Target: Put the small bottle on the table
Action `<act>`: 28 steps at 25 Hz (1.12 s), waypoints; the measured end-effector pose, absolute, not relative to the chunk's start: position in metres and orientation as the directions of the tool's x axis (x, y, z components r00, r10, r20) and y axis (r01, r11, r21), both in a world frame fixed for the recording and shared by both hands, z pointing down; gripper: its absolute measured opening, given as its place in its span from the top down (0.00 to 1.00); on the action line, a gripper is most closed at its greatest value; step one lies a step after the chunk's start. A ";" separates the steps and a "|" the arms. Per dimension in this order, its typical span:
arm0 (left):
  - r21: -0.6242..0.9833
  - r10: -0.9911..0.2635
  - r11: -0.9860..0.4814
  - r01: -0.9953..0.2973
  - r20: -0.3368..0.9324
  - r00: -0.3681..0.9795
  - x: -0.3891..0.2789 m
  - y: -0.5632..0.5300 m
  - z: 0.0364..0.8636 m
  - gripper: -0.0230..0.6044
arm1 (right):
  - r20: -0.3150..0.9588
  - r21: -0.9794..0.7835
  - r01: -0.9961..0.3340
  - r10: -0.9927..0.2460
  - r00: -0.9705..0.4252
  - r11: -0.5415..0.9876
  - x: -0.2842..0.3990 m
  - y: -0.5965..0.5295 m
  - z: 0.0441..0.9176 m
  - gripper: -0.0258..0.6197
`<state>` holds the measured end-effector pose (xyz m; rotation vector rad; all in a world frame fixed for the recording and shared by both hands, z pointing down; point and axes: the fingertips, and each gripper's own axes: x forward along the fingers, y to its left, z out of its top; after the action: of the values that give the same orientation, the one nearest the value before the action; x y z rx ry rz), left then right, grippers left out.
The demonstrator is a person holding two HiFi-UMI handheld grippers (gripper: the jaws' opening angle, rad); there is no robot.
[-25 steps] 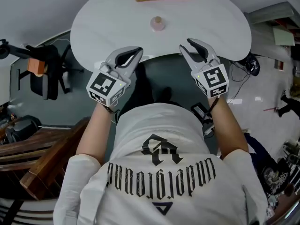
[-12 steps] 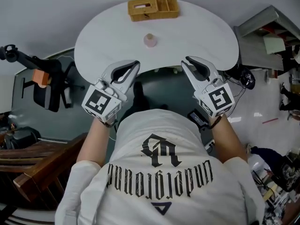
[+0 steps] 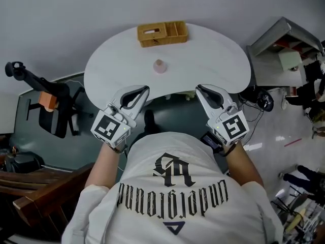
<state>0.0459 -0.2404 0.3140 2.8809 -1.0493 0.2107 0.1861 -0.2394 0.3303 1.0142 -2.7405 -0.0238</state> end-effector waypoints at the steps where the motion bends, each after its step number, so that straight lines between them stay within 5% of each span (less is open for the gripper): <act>1: 0.015 -0.636 -0.764 -0.645 0.147 0.757 0.046 -0.241 0.312 0.95 | 0.193 0.092 -0.642 -0.646 -0.739 0.761 0.186 -0.240 0.328 0.93; 28: -0.005 -0.709 -0.694 -0.720 0.173 0.683 0.039 -0.157 0.296 0.95 | 0.196 0.062 -0.507 -0.509 -0.838 0.860 0.168 -0.188 0.328 0.96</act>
<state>0.0393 -0.1570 0.2963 2.8234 -1.2002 0.2494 0.1677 -0.1883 0.3282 0.7818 -2.8284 -0.0107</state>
